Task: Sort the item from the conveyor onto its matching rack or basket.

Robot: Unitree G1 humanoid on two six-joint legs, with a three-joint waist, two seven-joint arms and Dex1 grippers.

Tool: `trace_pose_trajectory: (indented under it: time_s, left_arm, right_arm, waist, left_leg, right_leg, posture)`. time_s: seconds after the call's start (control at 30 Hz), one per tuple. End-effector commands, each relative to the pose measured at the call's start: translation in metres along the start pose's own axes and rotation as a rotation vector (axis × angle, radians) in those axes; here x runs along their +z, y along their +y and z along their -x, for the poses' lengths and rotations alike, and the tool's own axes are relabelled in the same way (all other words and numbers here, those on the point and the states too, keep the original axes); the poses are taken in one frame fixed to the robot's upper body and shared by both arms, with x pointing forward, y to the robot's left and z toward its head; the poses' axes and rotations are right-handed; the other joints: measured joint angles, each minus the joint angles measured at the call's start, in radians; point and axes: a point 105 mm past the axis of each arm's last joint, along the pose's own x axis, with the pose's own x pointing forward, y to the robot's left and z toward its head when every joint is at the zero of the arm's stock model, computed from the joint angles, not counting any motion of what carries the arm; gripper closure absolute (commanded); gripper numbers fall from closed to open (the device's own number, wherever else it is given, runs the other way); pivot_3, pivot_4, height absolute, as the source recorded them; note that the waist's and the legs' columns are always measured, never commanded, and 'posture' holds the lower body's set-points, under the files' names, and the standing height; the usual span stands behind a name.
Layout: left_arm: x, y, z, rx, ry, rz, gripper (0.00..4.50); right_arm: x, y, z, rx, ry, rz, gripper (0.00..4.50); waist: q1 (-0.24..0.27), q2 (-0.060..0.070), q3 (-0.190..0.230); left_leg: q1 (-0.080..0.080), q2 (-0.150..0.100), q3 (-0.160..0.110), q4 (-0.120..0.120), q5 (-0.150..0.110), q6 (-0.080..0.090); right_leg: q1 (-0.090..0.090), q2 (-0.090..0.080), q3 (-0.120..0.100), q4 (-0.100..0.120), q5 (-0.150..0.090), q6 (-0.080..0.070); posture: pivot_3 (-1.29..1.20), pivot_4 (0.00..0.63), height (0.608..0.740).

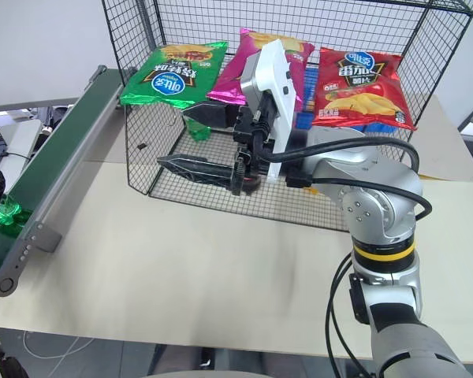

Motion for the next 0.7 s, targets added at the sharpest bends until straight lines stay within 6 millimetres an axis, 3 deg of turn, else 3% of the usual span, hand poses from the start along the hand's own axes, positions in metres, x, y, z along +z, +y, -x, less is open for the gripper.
trace_pose_trajectory:
  time_s: [0.03,0.23,0.43,0.57,0.7]
  left_arm:
    - [0.023,-0.05,0.004,-0.282,-0.007,-0.012,1.45]
    - [0.024,-0.129,0.03,-0.733,0.136,-0.063,1.45]
    - [0.012,-0.192,0.042,-0.989,0.175,-0.088,1.45]
    - [-0.004,-0.24,0.028,-1.026,0.102,-0.092,1.45]
    - [-0.014,-0.266,-0.002,-0.923,0.002,-0.091,1.45]
  right_arm:
    - [0.002,0.006,0.01,-0.001,-0.002,0.05,0.0]
    - [-0.021,0.008,0.032,-0.057,0.07,0.004,0.0]
    - [-0.048,0.015,0.046,-0.135,0.143,0.003,0.0]
    - [-0.066,0.016,0.05,-0.254,0.187,0.006,0.0]
    - [-0.072,0.008,0.046,-0.38,0.182,0.017,0.0]
  waist:
    - [0.004,-0.001,0.0]
    - [0.002,-0.002,0.0]
    - [-0.008,-0.001,0.001]
    - [-0.001,-0.001,0.001]
    - [-0.002,-0.001,0.001]
  left_leg:
    - [-0.001,0.0,0.0,0.0,0.0,0.0]
    - [-0.001,0.0,0.0,0.0,0.0,0.0]
    - [0.0,0.0,0.001,-0.001,0.0,0.0]
    - [0.0,0.0,0.002,0.0,0.0,0.0]
    - [-0.002,-0.002,0.004,0.002,0.0,0.0]
  right_leg:
    - [0.0,0.0,0.0,0.0,0.0,0.0]
    - [-0.001,-0.001,0.001,-0.001,0.0,-0.001]
    - [-0.001,0.004,0.002,-0.001,0.0,-0.001]
    - [-0.001,0.008,0.001,-0.001,0.0,0.0]
    - [-0.001,0.014,0.003,-0.001,0.0,0.0]
  posture:
    - [0.0,0.15,0.74]
    - [0.0,0.15,0.74]
    - [0.0,0.15,0.74]
    - [0.0,0.15,0.74]
    - [0.0,0.15,0.74]
